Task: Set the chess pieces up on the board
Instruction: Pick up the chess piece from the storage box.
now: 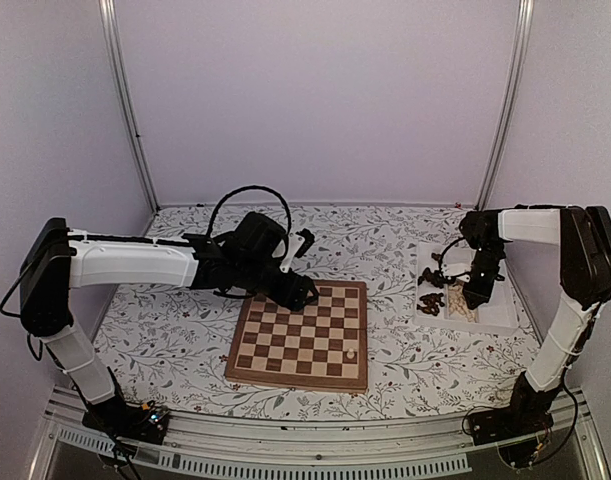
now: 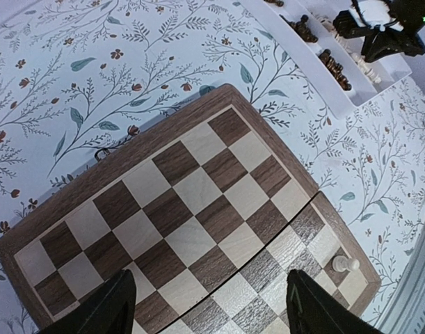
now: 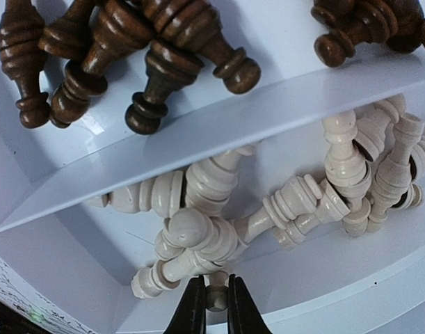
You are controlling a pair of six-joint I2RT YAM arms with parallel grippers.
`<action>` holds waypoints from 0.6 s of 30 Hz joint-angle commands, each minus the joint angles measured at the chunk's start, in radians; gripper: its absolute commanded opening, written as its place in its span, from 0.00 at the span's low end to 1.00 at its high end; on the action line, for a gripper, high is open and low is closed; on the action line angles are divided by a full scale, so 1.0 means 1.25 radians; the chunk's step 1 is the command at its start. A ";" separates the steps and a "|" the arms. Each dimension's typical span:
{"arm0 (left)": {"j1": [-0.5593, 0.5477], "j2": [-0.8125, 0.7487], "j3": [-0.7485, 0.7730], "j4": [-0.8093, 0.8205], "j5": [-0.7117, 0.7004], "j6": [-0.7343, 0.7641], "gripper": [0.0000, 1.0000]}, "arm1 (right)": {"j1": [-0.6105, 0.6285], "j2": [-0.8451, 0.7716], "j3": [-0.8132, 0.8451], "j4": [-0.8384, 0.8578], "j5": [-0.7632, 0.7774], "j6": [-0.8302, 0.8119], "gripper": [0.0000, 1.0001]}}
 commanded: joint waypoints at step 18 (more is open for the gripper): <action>-0.004 -0.079 -0.009 -0.028 -0.051 0.011 0.76 | 0.186 -0.146 0.162 -0.133 -0.048 0.056 0.01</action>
